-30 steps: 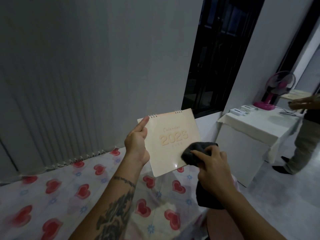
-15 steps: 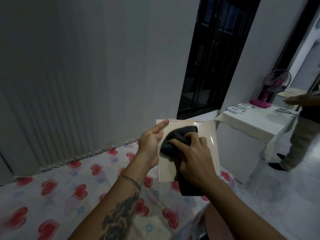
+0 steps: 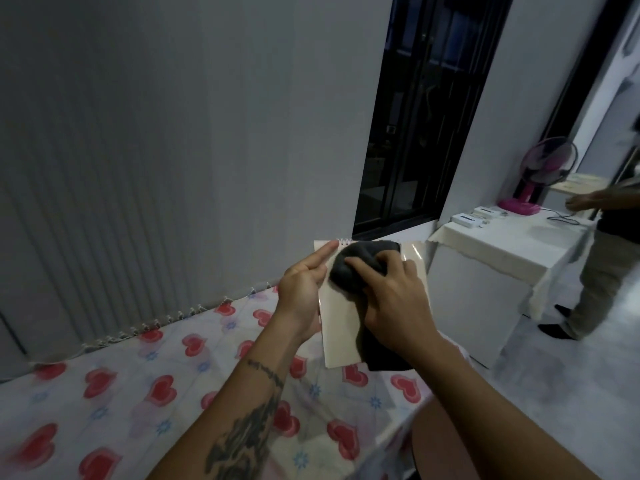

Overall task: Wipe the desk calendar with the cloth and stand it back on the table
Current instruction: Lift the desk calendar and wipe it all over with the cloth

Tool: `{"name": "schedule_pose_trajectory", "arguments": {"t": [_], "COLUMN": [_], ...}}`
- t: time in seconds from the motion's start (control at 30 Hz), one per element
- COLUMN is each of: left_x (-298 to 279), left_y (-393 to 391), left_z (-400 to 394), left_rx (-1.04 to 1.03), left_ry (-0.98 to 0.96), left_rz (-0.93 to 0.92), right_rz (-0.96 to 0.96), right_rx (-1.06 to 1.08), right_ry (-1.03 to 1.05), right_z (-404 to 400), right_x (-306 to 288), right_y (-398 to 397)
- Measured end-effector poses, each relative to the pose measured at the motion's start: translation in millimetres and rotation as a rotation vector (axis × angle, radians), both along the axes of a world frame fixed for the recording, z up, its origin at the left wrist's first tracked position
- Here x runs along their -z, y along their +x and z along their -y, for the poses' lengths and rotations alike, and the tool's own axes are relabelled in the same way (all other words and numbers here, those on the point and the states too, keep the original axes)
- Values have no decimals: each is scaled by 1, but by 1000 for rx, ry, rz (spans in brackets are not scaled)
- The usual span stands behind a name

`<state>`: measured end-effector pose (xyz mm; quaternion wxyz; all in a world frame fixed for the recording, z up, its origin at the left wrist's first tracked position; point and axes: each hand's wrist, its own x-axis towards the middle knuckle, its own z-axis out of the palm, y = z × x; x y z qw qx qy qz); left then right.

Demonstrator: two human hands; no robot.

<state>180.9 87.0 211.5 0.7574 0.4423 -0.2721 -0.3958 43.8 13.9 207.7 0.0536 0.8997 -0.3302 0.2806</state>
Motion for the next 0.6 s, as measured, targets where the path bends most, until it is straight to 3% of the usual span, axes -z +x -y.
{"name": "schedule_pose_trajectory", "arguments": {"t": [0.1, 0.33, 0.6], "left_x": [4, 7, 19], "left_y": [-3, -6, 10], "left_z": [2, 1, -1], "left_rx": [4, -57, -139], "left_ry": [10, -69, -57], "left_rz": [3, 120, 3], "right_rz": [106, 18, 109], "right_rx": [151, -28, 284], "right_ry": [75, -56, 139], "right_z": [0, -12, 25], "right_x": [0, -2, 5], "right_y": [1, 5, -28]}}
